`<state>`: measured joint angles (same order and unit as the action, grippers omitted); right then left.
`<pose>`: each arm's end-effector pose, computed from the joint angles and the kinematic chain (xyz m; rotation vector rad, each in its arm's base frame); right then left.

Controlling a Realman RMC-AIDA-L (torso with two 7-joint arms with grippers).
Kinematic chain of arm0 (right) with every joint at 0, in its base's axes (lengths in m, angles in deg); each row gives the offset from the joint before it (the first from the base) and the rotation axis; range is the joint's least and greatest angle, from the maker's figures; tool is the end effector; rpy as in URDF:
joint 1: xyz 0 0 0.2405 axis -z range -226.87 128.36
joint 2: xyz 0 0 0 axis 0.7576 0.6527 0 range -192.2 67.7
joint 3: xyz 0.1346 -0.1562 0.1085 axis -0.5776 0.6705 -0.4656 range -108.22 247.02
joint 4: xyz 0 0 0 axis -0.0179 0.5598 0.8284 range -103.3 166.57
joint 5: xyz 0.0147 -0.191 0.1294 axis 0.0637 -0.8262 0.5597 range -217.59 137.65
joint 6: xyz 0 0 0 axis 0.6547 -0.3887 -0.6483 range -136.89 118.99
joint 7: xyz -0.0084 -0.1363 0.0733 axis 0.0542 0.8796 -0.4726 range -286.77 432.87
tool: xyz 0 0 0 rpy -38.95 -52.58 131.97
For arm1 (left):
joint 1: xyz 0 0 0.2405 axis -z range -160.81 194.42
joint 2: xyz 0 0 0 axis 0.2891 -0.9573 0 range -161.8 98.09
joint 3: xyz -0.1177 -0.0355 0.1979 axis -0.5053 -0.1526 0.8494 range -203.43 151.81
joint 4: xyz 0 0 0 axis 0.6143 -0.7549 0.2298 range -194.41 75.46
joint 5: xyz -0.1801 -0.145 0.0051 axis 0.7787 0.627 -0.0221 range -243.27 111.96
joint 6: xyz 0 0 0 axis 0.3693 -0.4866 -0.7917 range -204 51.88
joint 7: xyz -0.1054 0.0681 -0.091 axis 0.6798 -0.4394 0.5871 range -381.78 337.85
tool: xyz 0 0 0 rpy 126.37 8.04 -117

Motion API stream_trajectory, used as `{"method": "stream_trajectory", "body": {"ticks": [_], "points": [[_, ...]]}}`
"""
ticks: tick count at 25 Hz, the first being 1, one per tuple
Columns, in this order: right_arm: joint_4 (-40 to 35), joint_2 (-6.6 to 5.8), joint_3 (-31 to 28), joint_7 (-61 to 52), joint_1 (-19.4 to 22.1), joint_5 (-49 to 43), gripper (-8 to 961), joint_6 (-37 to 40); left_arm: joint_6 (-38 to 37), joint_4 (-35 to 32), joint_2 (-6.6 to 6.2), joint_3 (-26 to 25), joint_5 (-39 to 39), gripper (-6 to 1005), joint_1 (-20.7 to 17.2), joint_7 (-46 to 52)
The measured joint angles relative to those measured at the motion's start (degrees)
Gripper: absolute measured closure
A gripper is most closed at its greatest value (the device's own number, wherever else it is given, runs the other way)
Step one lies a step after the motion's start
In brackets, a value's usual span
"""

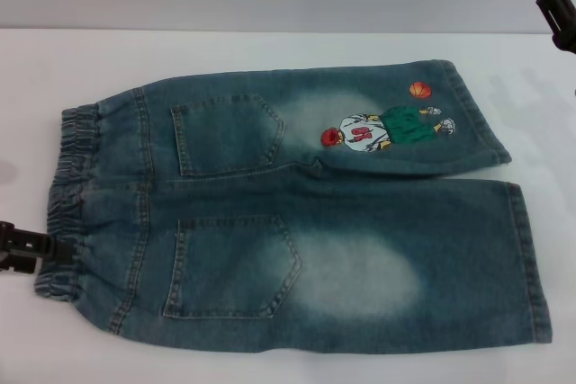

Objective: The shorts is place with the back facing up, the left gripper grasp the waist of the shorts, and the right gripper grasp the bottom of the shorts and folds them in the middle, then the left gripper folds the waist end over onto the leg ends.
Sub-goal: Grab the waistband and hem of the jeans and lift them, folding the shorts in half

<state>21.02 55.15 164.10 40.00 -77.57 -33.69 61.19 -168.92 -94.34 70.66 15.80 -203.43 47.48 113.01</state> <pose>0.2866 0.3764 0.0171 -1.6234 0.6234 1.0683 -0.3453 0.3213 0.0932 -2.2396 -1.9209 -0.0298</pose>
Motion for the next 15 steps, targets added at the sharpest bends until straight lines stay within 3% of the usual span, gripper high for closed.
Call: {"method": "stream_trajectory", "body": {"ticks": [15], "points": [[0.2, -0.03, 0.0, 0.0, -0.3, 0.0, 385, 0.0, -0.2, 0.2, 0.05, 0.1, 0.0, 199, -0.1, 0.0]]}}
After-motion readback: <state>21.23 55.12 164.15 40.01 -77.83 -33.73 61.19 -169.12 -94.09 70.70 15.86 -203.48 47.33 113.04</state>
